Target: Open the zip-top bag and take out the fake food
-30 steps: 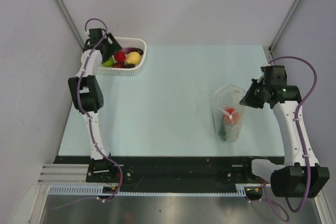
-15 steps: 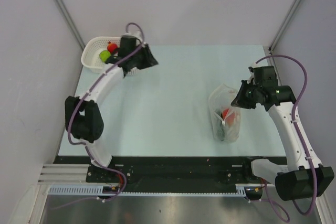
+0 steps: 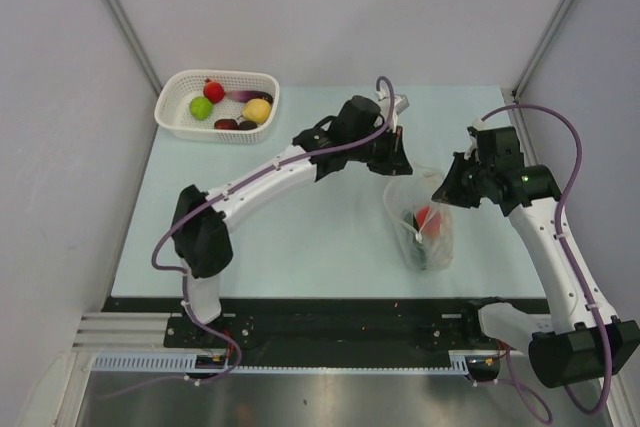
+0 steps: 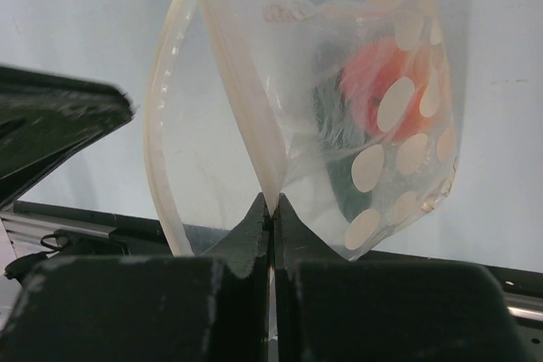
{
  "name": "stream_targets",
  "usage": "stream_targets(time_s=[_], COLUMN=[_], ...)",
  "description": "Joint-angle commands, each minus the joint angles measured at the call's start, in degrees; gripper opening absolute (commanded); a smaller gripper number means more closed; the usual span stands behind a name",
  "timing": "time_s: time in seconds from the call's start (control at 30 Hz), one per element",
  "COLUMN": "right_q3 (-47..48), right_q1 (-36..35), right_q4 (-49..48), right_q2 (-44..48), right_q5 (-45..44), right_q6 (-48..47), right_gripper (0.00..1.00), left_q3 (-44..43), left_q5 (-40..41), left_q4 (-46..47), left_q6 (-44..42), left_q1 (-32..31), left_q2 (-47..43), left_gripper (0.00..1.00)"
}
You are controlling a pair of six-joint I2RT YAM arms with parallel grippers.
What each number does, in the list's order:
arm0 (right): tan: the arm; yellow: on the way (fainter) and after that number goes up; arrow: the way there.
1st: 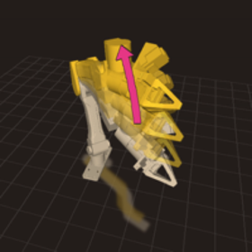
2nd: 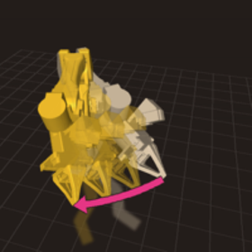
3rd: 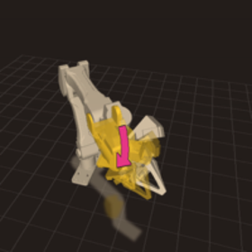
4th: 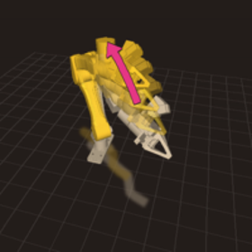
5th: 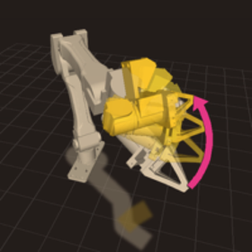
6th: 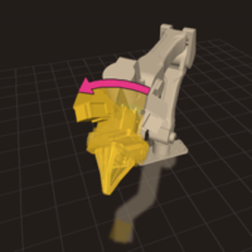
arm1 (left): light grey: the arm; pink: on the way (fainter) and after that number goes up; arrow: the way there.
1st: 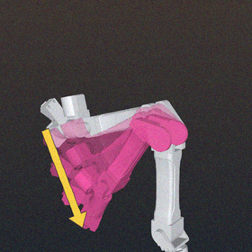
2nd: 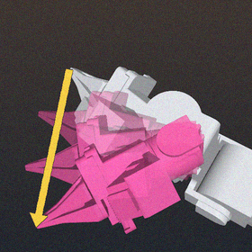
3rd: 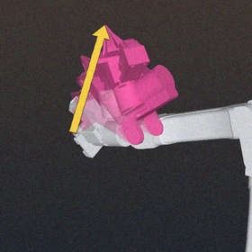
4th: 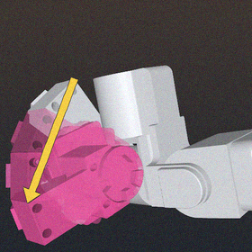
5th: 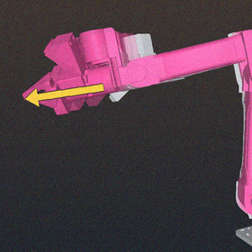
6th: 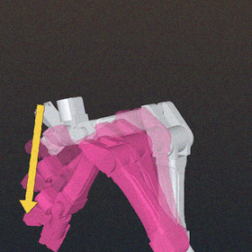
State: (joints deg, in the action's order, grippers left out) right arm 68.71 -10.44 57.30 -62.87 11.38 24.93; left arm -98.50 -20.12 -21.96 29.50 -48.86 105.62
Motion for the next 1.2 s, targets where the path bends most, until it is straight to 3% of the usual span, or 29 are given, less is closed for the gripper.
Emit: stream_targets(time_s=[0.0,0.13,0.33,0.57,0.87,1.17], right_q3=[2.05,2.04,2.04,2.04,0.11,-1.82], right_q1=[-0.55,-2.22,-5.64,-7.49,-9.25,-9.16], right_q4=[-2.02,-2.28,-3.07,-1.32,0.35,2.47], right_q2=[0.65,0.29,0.21,0.82,2.58,5.04], right_q5=[-1.70,-3.99,-6.63,-11.02,-15.33,-17.18], right_q6=[2.58,6.09,8.82,11.63,15.15,14.45], right_gripper=[0.00,0.00,0.00,0.00,0.00,0.00], left_q3=[-8.45,-15.91,-19.71,-15.85,-14.71,-6.09], left_q5=[0.87,1.04,0.08,6.23,11.42,11.42], left_q4=[-6.87,-12.48,-15.48,-18.39,-20.23,-15.58], left_q6=[2.57,6.18,8.21,11.11,8.83,7.24], left_q1=[-1.76,-3.43,-5.98,-9.23,-11.96,-12.49], left_q2=[6.16,14.06,18.48,19.44,22.70,22.08], left_gripper=[0.00,0.00,0.00,0.00,0.04,0.19])
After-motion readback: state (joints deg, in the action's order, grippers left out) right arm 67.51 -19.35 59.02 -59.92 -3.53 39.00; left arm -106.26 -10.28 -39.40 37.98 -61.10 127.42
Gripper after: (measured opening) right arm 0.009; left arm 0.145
